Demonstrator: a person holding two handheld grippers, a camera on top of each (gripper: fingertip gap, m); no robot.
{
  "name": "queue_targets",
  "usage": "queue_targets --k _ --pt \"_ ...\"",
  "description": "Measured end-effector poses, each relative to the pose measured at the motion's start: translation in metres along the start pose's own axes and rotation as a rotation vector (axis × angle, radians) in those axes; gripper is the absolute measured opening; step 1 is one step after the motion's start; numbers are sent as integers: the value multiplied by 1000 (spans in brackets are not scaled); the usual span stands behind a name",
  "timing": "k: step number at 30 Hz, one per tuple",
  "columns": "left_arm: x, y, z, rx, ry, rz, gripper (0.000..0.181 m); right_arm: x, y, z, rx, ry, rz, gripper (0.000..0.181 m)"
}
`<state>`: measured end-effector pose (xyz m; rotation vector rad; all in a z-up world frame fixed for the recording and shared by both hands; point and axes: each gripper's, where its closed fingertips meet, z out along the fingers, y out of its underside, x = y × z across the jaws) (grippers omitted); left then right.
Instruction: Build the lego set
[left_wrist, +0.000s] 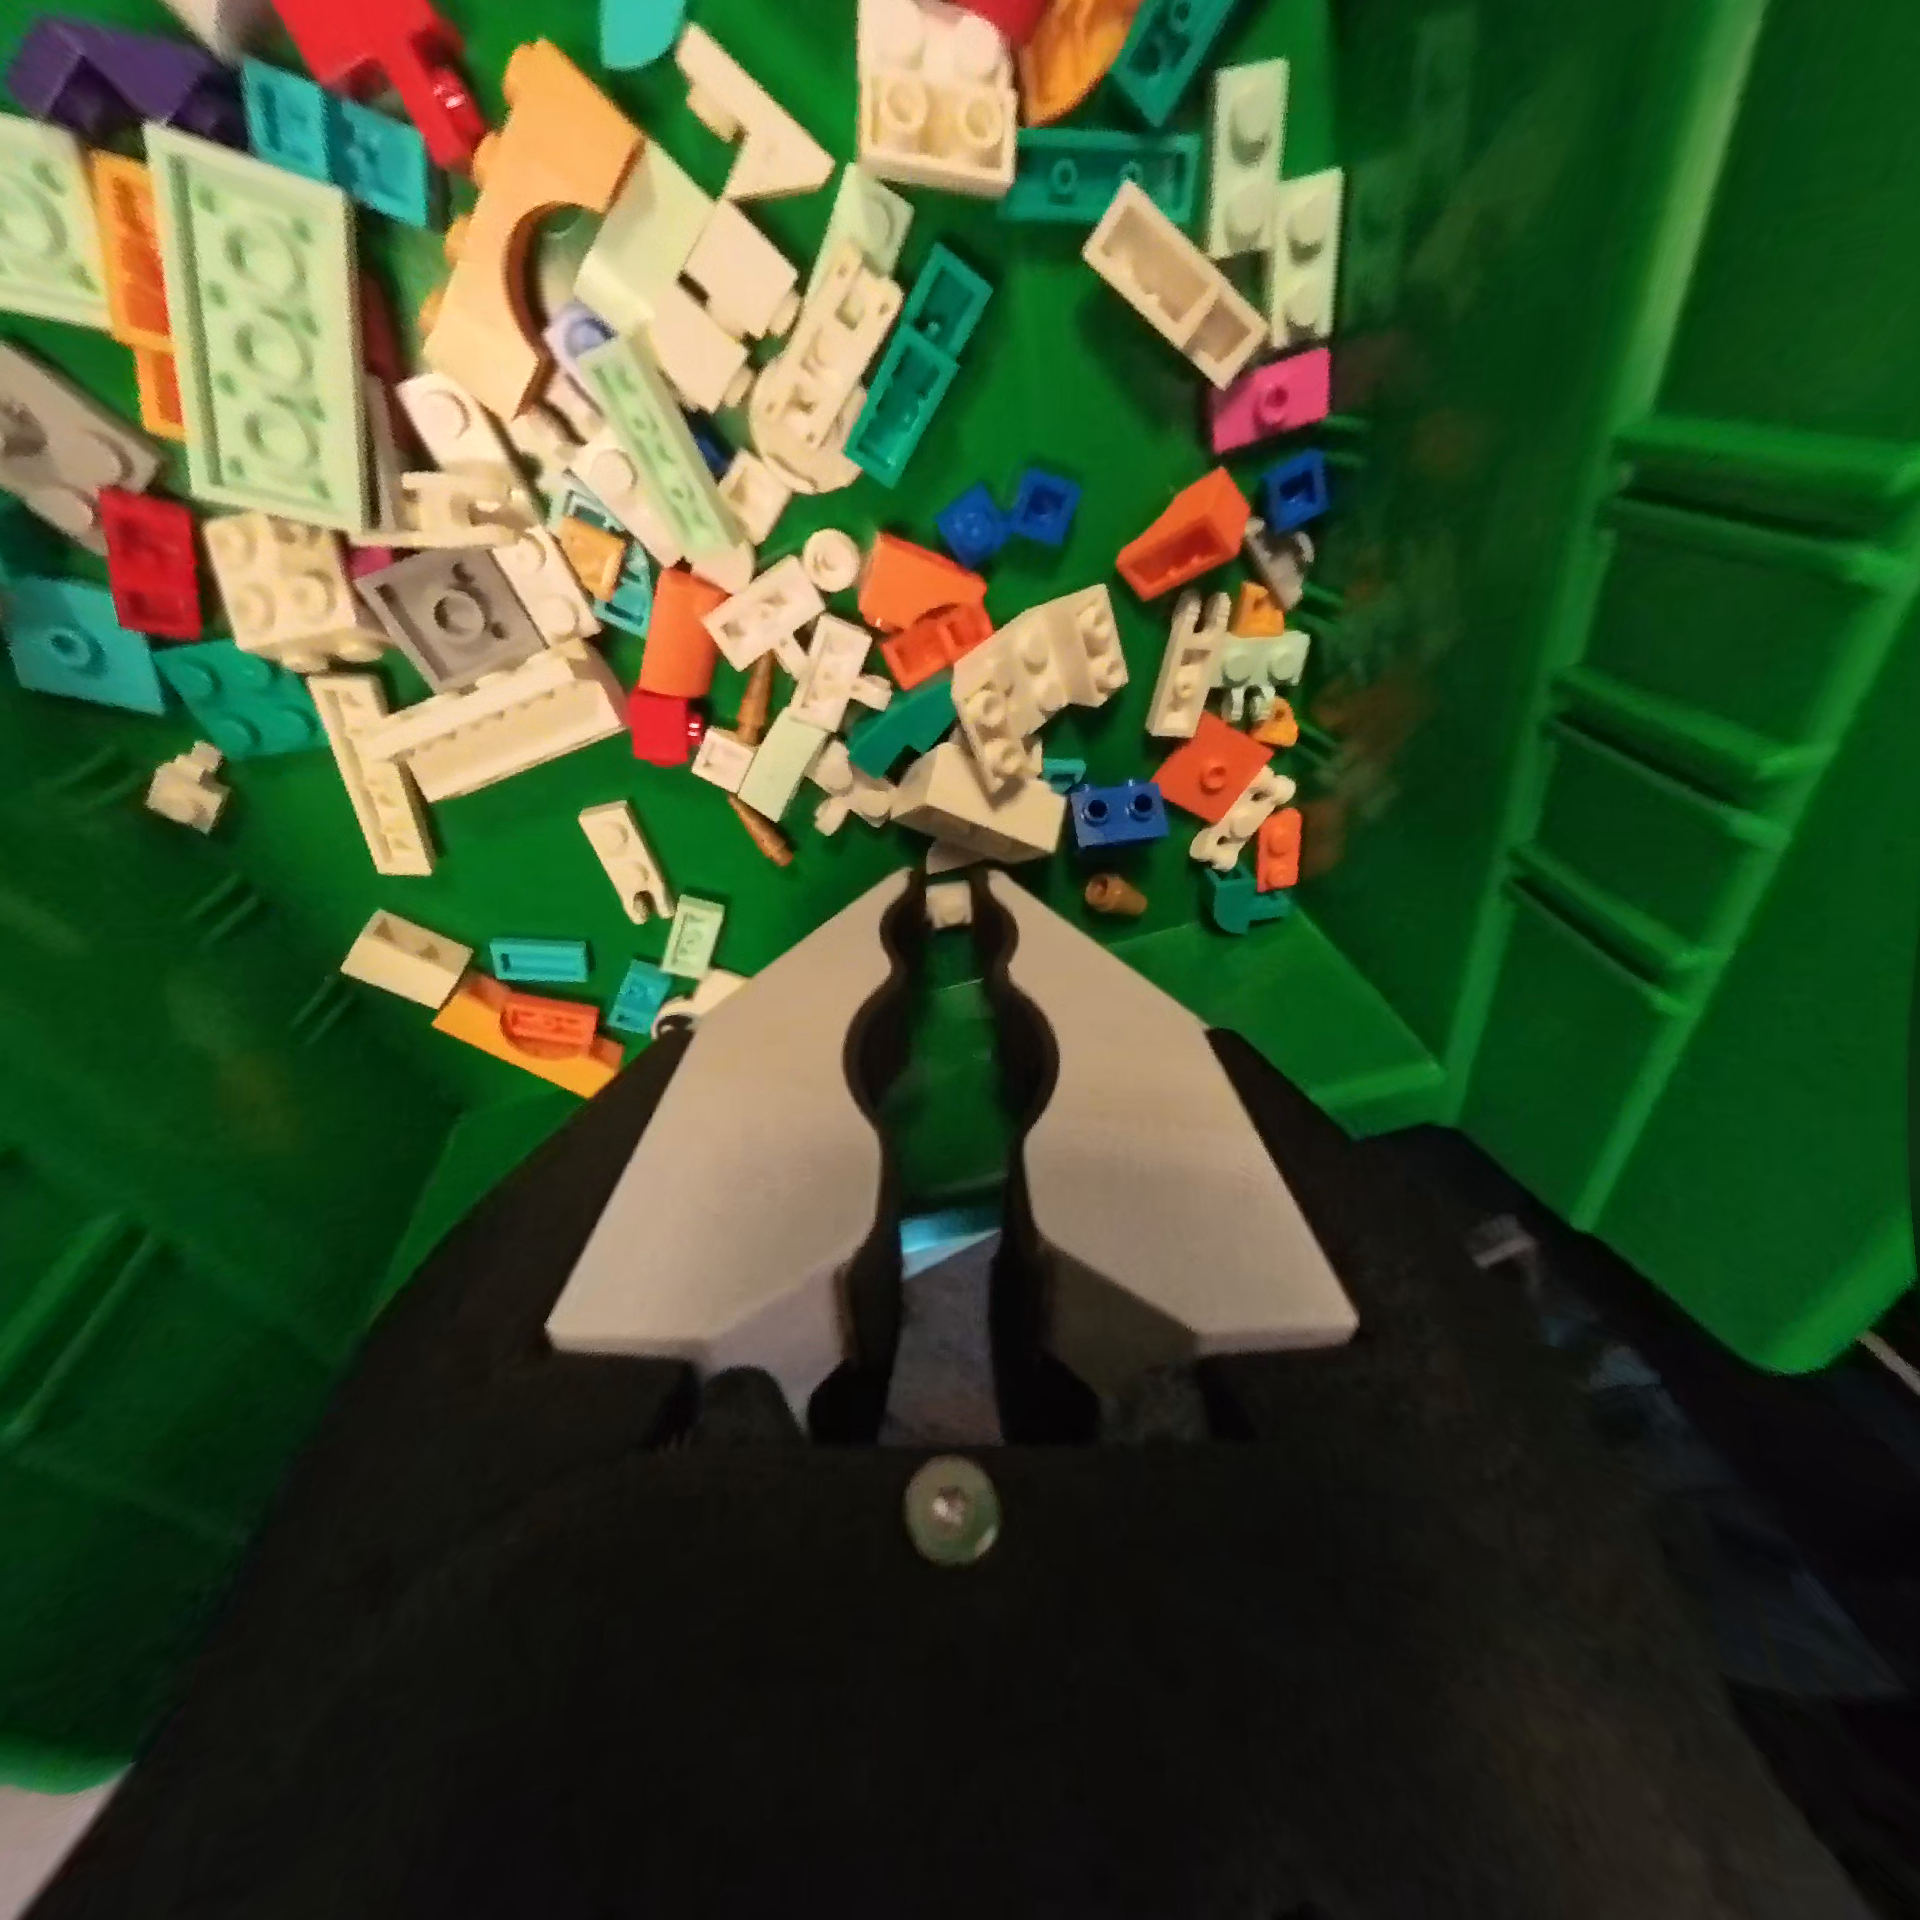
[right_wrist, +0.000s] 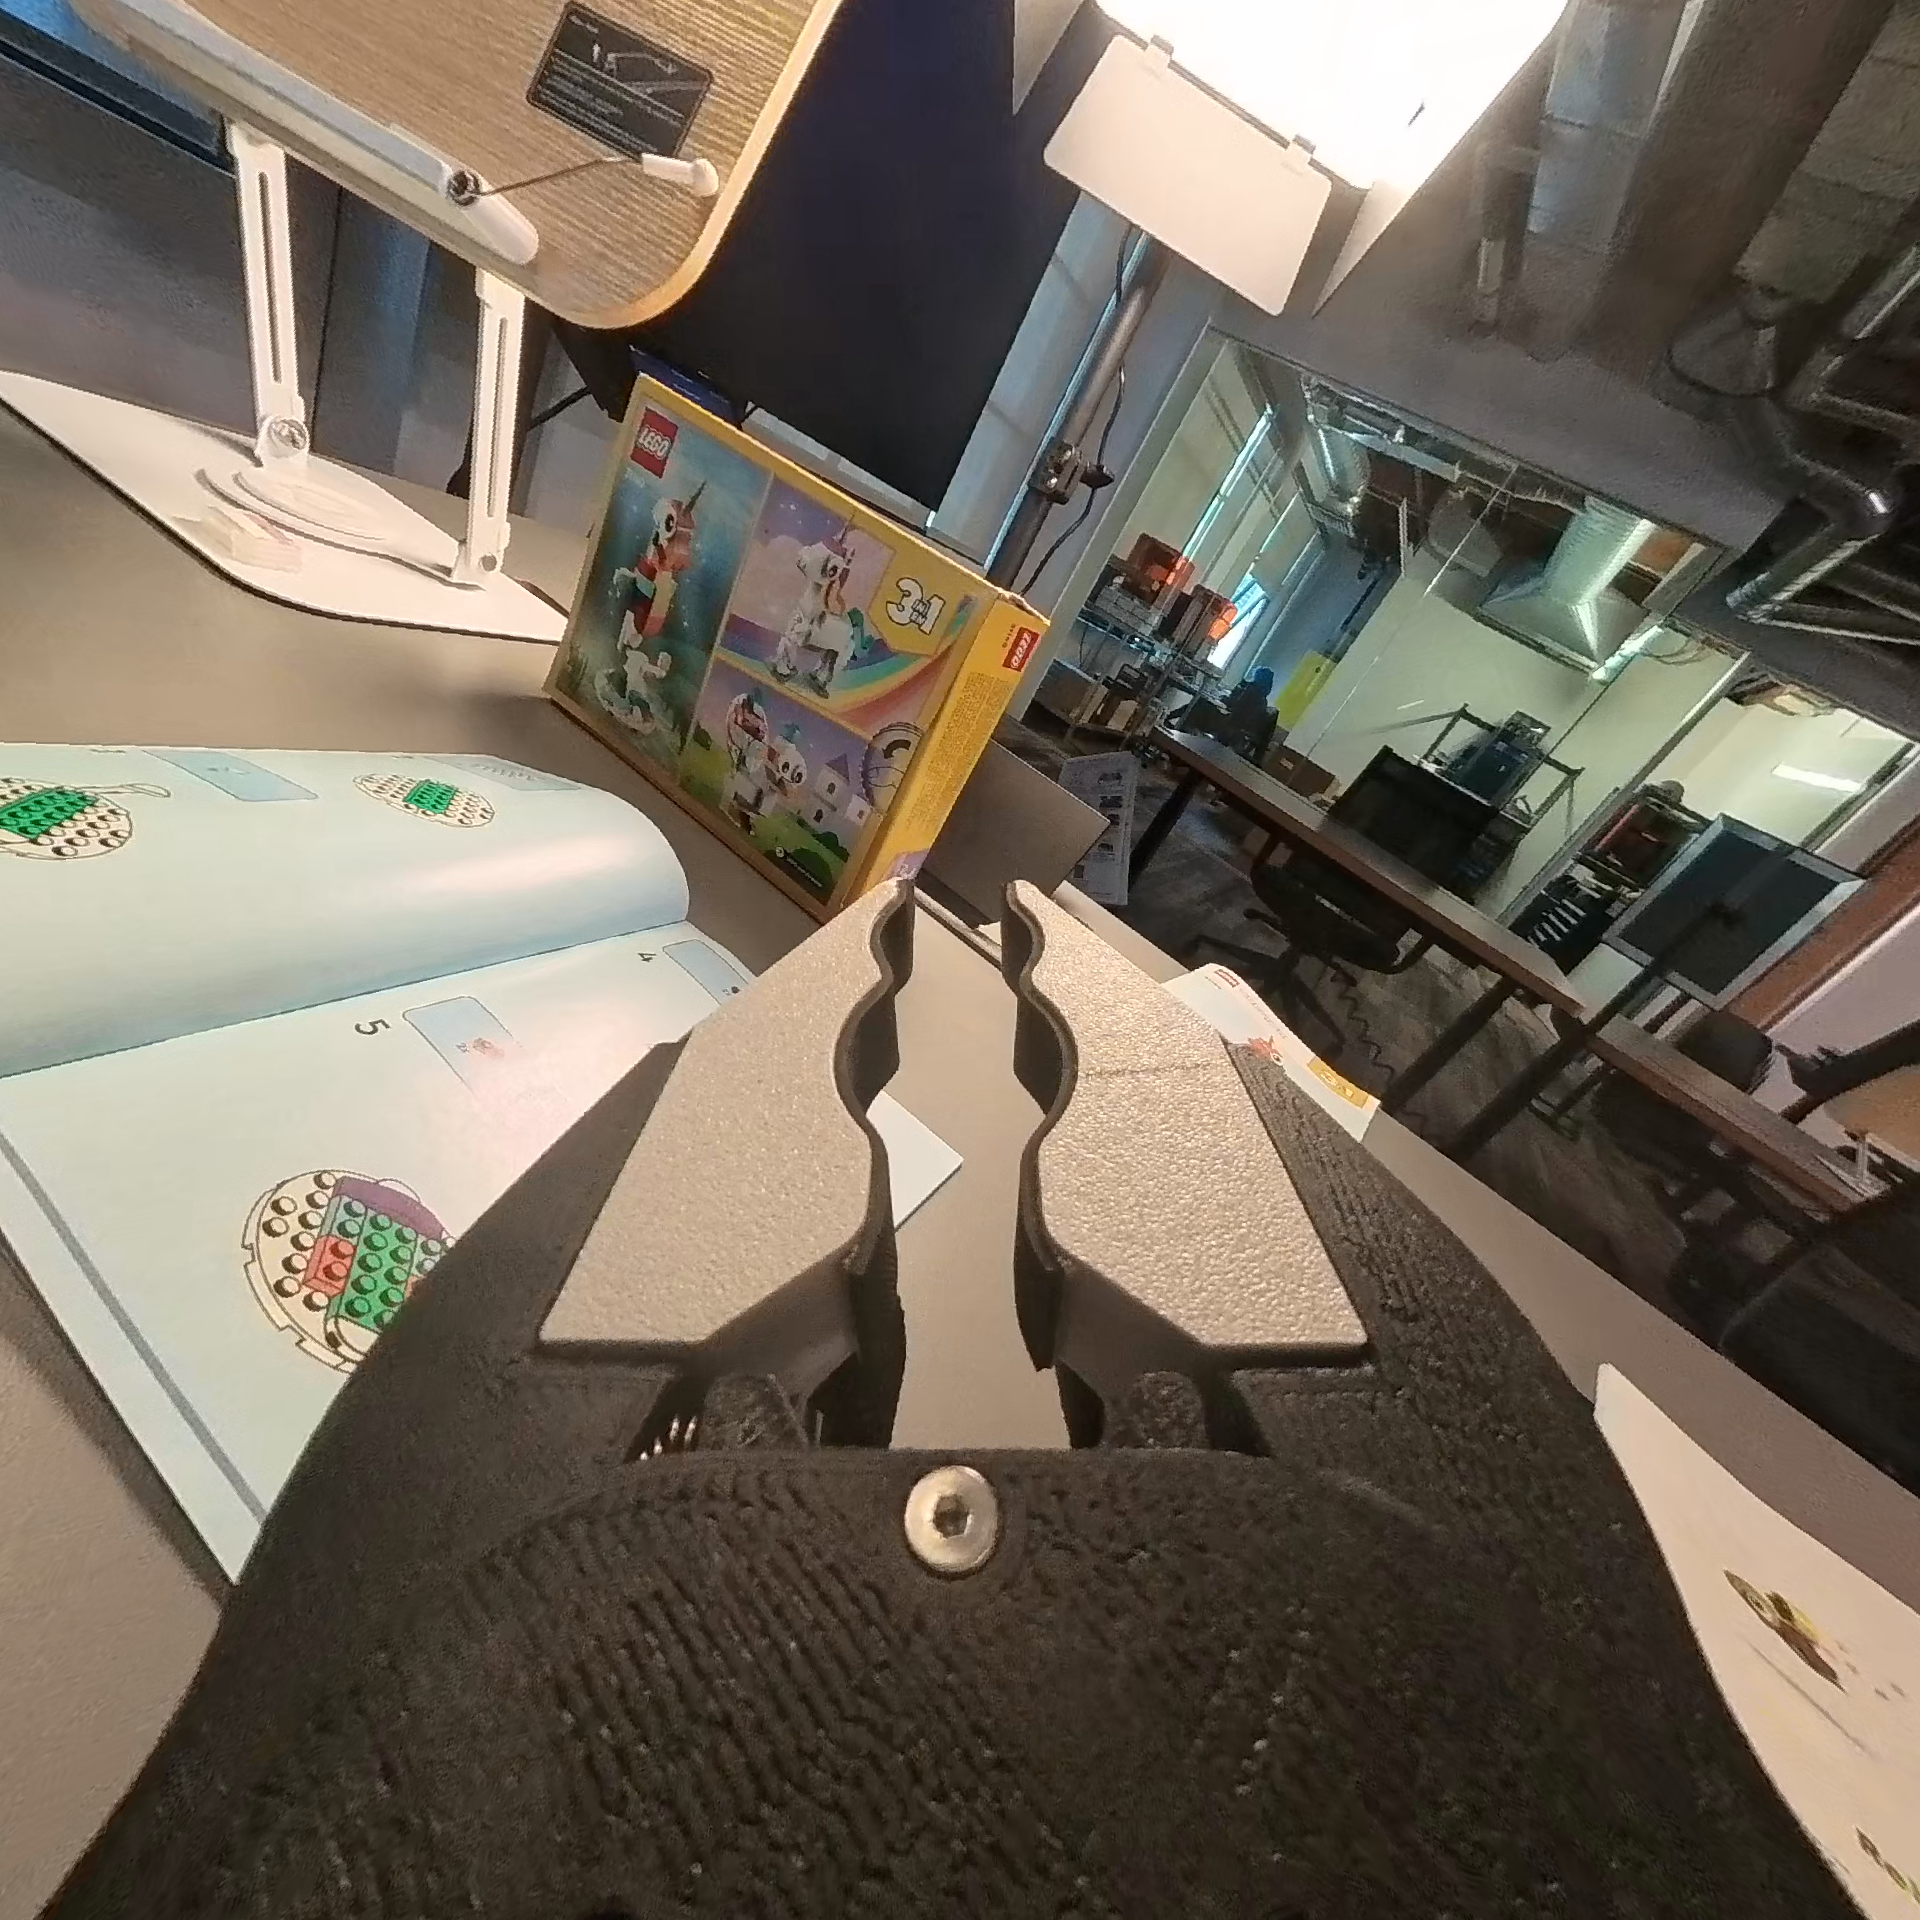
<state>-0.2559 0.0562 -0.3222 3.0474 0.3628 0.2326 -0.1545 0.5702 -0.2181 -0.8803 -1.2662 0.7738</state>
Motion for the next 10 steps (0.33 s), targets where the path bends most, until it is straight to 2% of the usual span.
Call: queue_targets --k 1,4,10 --pt "-1 2 0 -1 -5 40 9 0 0 0 0 0 0 15" --pt "-3 5 0 7 -28 158 13 0 0 0 -1 -1 -2 15" --pt "-1 -4 -2 74 -35 235 15 -1 1 0 -6 -3 -9 15"
